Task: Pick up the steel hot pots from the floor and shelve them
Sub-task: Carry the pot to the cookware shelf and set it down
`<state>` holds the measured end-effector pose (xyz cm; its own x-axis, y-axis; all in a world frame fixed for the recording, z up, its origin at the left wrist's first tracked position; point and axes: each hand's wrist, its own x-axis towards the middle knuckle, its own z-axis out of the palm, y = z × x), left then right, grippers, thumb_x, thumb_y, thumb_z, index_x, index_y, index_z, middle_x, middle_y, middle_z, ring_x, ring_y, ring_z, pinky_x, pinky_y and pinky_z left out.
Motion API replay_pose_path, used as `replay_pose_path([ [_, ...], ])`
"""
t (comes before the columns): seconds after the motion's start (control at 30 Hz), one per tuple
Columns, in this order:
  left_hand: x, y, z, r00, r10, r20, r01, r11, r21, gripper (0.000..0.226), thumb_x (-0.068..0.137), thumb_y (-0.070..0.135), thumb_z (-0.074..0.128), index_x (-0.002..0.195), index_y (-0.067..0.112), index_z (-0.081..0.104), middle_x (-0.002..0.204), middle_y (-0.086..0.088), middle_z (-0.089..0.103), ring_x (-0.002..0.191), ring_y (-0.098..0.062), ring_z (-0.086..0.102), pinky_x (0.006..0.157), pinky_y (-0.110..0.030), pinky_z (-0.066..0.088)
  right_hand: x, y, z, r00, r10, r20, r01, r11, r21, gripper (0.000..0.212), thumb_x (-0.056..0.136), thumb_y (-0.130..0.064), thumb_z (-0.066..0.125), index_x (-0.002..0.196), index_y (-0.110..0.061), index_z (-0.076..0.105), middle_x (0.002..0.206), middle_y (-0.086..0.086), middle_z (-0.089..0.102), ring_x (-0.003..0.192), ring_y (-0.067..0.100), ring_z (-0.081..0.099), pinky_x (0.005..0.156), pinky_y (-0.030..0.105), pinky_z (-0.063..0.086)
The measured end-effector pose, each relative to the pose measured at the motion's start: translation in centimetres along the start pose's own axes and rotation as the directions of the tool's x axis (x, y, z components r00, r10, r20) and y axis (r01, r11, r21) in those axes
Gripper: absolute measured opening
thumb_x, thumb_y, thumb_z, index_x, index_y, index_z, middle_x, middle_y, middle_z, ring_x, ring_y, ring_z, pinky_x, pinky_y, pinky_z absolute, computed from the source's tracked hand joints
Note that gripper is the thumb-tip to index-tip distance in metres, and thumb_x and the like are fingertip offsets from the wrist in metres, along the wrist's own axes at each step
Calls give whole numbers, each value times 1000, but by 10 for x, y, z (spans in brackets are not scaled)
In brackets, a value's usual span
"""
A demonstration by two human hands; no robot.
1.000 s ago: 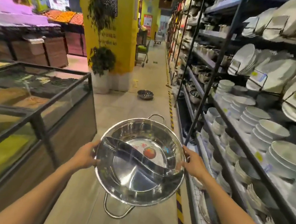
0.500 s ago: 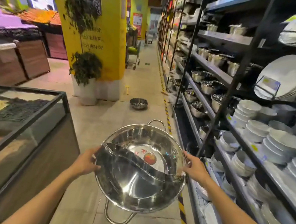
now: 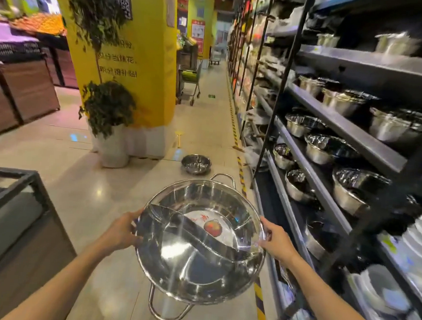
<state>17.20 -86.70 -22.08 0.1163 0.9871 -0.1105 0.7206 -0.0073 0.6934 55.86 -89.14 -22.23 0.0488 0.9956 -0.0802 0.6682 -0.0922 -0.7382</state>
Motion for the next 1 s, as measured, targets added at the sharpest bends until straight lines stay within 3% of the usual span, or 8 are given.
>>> replay_pose_path([
  [0.13,88,8,-11,999,-28,-21,28,1000,-5,59,58,2,75,114,18,62,86,-7,65,75,-30,64,69,-41,57,88,-3,-10,1000,-5,-4,5,1000,-13,68,79,-4,68,138,-19,38,75,-23,47,53,-6,43,53,1,37],
  [0.2,133,8,-15,999,-42,-8,42,999,-7,55,58,3,75,110,19,65,89,-6,67,74,-22,63,68,-39,56,131,0,-10,1000,15,-3,-15,1000,17,69,78,-4,69,138,-19,38,69,-25,43,51,-4,44,50,-1,36],
  [0.3,205,11,-16,999,-30,43,30,999,-12,56,63,-3,74,110,24,62,85,3,63,76,-17,62,68,-36,56,193,9,-6,999,53,-10,-52,995,81,70,77,-7,70,137,-26,40,71,-22,54,57,-4,49,55,0,39],
  [0.43,304,15,-19,994,59,96,-58,998,-18,61,65,-11,71,118,15,57,88,-6,58,74,-25,56,70,-39,51,272,26,3,989,105,-105,-96,991,93,64,76,0,67,133,-20,46,45,-21,58,41,-7,47,48,-1,38],
  [0.5,355,20,-20,986,96,133,-100,995,25,65,65,-10,70,125,13,55,90,-7,59,74,-24,56,72,-37,50,307,31,2,974,176,-141,-163,982,100,63,78,-1,66,134,-18,45,53,-15,56,42,-4,48,48,3,40],
  [0.6,429,41,-19,960,100,261,-125,989,80,66,70,-3,69,129,21,50,98,-3,60,85,-21,57,75,-32,48,349,40,-3,962,223,-155,-210,973,95,62,79,-10,65,135,-25,43,85,-6,57,71,10,56,69,14,44],
  [0.8,568,101,20,877,214,431,-299,944,140,51,69,-5,68,117,9,60,101,-12,67,87,-28,63,77,-36,54,399,91,-21,859,451,-243,-400,887,232,72,76,13,60,139,-10,36,65,-16,45,50,-1,47,61,6,36],
  [1.0,683,166,101,699,364,615,-512,856,75,68,68,-4,66,130,17,49,104,-13,65,87,-29,64,80,-34,55,420,135,-41,706,606,-367,-458,786,415,73,76,19,59,138,-10,36,82,-12,59,60,-2,56,53,1,38],
])
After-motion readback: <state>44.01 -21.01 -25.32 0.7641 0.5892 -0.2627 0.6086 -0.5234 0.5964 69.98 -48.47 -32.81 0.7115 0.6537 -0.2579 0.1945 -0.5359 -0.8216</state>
